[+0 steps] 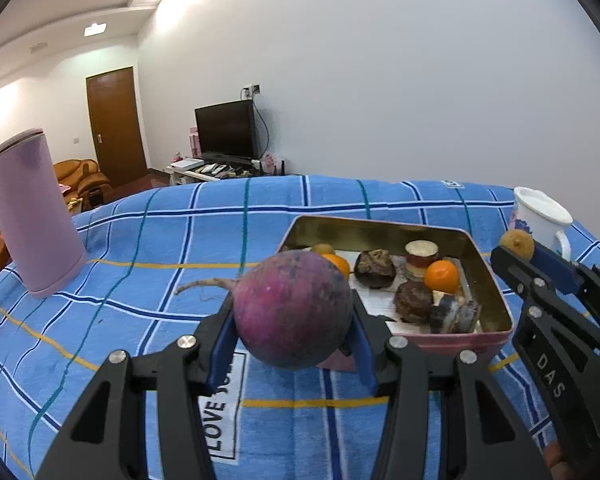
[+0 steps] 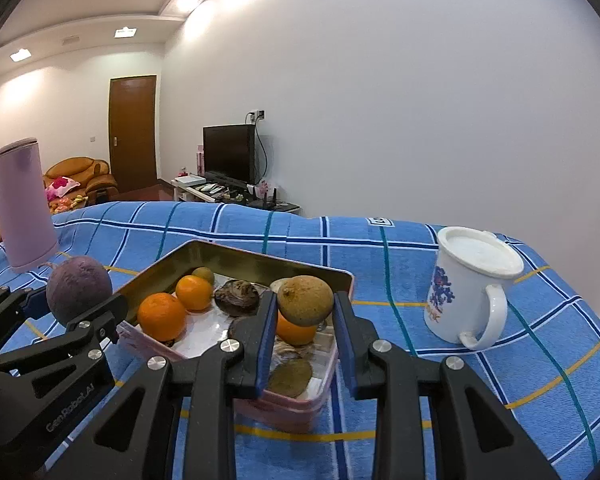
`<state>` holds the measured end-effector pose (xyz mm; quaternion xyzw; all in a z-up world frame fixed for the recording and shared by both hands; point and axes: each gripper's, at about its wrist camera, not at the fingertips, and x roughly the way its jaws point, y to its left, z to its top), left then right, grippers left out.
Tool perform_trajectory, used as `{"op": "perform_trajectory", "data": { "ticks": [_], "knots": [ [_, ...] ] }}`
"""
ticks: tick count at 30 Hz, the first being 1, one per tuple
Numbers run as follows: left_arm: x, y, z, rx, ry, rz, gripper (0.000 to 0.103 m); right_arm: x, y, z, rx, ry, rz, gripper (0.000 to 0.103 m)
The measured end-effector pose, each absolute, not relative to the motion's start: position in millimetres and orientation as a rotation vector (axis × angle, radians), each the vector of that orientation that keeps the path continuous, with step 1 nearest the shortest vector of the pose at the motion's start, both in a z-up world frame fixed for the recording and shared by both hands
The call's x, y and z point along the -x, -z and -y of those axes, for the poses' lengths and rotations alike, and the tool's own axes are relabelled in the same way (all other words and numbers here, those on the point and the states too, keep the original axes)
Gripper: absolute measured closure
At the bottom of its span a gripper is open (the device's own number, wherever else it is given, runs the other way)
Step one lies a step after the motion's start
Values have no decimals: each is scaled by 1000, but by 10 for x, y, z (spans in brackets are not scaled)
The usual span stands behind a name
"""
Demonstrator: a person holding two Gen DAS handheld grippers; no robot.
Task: Organize fruits
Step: 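Carry the purple onion and brown fruit over the pink tin box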
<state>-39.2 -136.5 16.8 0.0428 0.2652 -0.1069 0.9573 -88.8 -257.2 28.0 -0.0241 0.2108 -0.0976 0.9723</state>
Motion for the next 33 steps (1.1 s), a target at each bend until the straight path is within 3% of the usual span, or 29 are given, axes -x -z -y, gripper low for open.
{"op": "perform_trajectory", "data": {
  "ticks": [33],
  "knots": [
    [244, -280, 1760, -45, 327, -541, 51, 845, -358, 3014, 4, 268, -441, 73]
  ]
}}
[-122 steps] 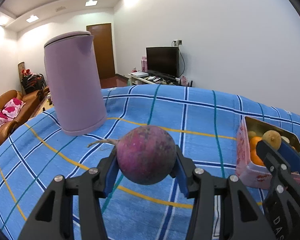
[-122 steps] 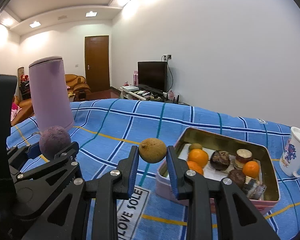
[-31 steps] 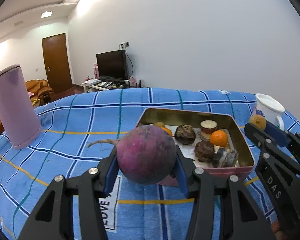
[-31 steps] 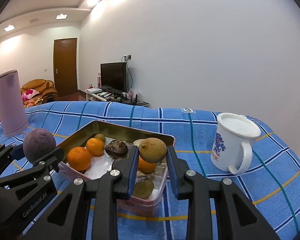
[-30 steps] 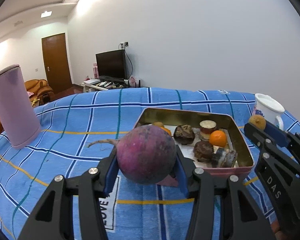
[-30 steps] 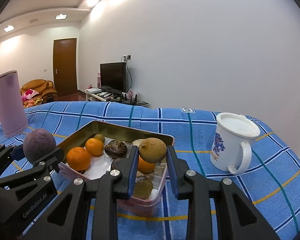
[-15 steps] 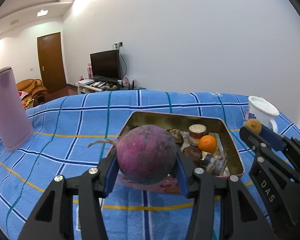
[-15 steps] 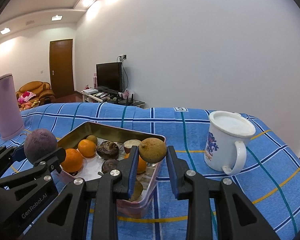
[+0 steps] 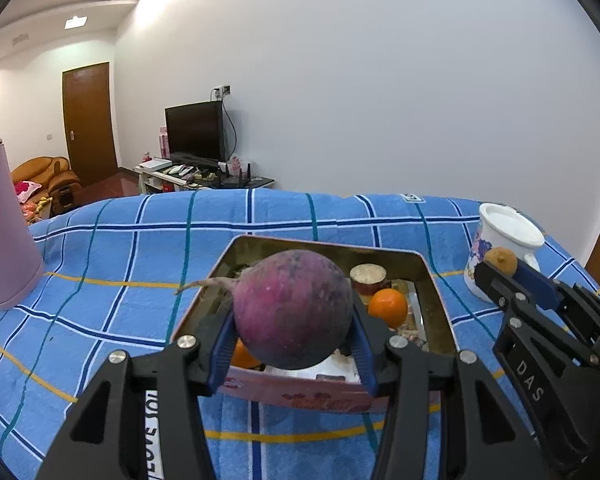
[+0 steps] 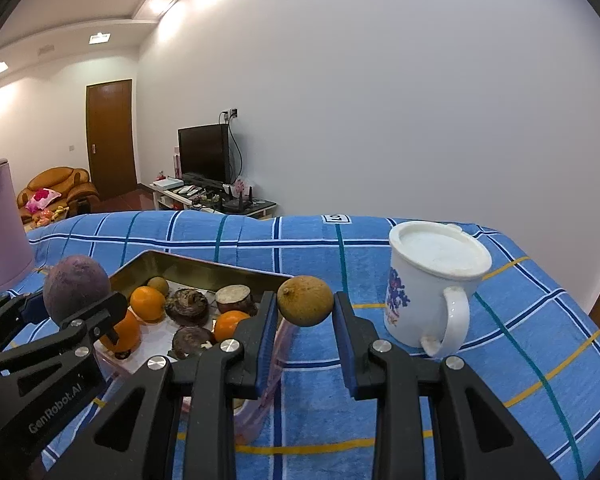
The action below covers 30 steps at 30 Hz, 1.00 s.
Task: Organize fruits
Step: 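Carry the purple onion and brown fruit over the pink tin box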
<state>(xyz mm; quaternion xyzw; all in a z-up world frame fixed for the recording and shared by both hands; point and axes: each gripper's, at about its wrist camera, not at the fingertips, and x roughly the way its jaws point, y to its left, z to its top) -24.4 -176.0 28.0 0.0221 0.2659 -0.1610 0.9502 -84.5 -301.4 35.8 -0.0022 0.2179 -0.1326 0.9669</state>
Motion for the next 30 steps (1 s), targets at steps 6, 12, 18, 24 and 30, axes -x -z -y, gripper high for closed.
{"op": "perform_trajectory", "data": {
  "ticks": [6, 12, 18, 24, 30],
  "knots": [
    [198, -319, 1817, -30, 348, -541, 51, 793, -398, 3040, 13, 269, -443, 73],
    [127, -339, 1834, -6, 362, -545, 51, 726, -477, 3050, 31, 275, -433, 73],
    [-59, -384, 1671, 36, 308, -537, 51, 591, -563, 3052, 9, 265, -425, 73],
    [-173, -382, 1574, 42, 262, -525, 51, 407, -575, 2994, -25, 232, -431, 73],
    [-240, -330, 1623, 31, 259, -541, 51, 211, -492, 2911, -61, 204, -454, 73]
  ]
}}
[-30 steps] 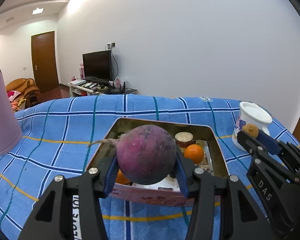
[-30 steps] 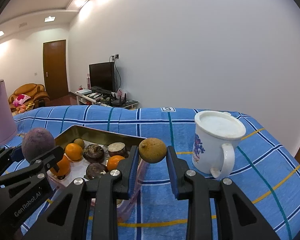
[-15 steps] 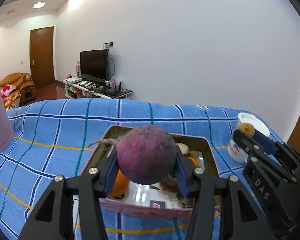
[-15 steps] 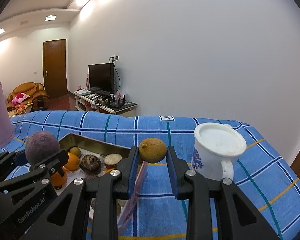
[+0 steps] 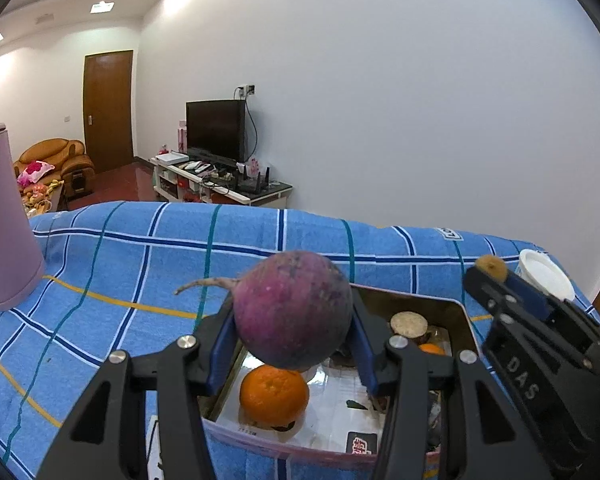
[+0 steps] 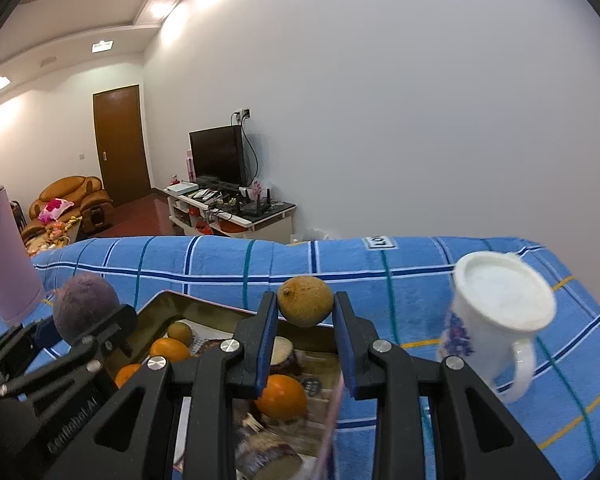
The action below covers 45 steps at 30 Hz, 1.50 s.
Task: Organize fruits
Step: 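Carry the purple onion and brown fruit over the pink tin box, then lower and open both tools to release the onion and brown fruit into the tin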
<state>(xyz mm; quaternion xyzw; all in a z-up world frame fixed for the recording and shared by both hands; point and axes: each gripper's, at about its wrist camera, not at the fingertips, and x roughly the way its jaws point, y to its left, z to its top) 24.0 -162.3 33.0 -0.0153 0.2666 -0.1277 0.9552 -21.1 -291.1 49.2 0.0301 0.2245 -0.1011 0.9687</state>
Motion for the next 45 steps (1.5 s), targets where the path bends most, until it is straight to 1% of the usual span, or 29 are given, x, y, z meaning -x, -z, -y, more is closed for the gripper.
{"op": "perform_trajectory", "data": {
  "ticks": [10, 24, 45],
  "knots": [
    [-373, -212, 1740, -9, 257, -574, 51, 28, -373, 2979, -86, 194, -496, 73],
    [-508, -33, 1784, -26, 262, -639, 51, -189, -205, 2885, -48, 158, -579, 73],
    [-660, -2, 1797, -40, 249, -687, 51, -341, -53, 2831, -19, 151, -673, 73]
  ]
}}
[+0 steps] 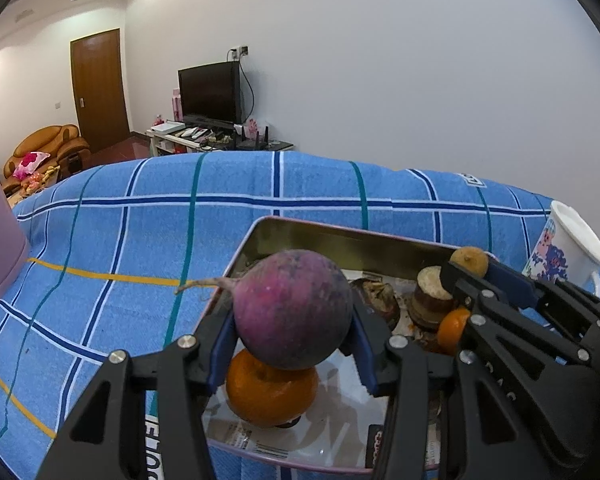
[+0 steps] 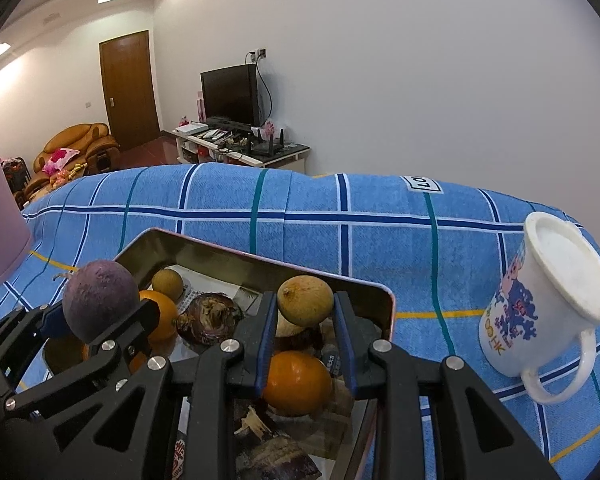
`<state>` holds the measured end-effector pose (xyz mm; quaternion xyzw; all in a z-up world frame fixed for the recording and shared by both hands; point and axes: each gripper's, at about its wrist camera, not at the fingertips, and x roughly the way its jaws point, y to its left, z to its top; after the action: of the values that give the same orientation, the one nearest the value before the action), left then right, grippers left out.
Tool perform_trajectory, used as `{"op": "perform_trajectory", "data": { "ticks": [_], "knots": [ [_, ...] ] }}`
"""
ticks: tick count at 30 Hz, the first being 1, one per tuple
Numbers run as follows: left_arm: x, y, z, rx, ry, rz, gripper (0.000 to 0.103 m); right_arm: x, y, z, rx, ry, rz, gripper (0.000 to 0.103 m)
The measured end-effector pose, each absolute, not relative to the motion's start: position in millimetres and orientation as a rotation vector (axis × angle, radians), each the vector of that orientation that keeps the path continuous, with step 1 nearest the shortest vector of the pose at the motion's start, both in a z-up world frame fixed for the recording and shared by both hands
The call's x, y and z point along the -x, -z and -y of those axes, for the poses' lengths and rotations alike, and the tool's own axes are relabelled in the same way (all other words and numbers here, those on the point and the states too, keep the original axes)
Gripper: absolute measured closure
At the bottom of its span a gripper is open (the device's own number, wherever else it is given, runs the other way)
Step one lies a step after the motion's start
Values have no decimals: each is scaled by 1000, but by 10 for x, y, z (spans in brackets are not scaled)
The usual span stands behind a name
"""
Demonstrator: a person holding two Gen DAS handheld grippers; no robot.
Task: Organize fruits
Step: 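Lower and open both tools to release the onion and brown fruit into the tin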
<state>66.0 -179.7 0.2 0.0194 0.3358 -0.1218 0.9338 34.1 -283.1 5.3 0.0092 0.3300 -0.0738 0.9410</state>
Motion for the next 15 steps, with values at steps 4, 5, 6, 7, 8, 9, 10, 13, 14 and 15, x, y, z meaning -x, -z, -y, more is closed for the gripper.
{"op": "perform_trajectory", "data": {
  "ticks": [4, 5, 6, 7, 8, 9, 10, 13, 14, 15],
  "knots": [
    [-662, 4, 1825, -45, 252, -684, 51, -346, -48, 2834, -20, 149, -677, 73],
    [-656, 8, 1826, -46, 252, -683, 51, -344, -43, 2839, -22, 149, -679, 73],
    [-657, 10, 1827, -46, 250, -683, 51, -349, -29, 2844, -27, 146, -685, 73],
    [-648, 15, 1824, -46, 250, -682, 51, -338, -6, 2837, -33, 143, -691, 73],
    [-643, 19, 1827, -47, 249, -682, 51, -338, 2, 2838, -36, 142, -691, 73],
    [-644, 20, 1826, -47, 248, -683, 51, -337, 2, 2834, -34, 142, -691, 73],
    [-642, 21, 1830, -47, 247, -683, 51, -328, 8, 2837, -37, 139, -691, 73],
    [-626, 21, 1839, -52, 243, -679, 51, -317, 13, 2869, -62, 115, -688, 73],
    [-609, 19, 1842, -57, 242, -675, 51, -311, 15, 2891, -81, 104, -687, 72],
    [-591, 11, 1848, -64, 239, -664, 50, -299, 14, 2910, -95, 94, -685, 72]
  ]
}}
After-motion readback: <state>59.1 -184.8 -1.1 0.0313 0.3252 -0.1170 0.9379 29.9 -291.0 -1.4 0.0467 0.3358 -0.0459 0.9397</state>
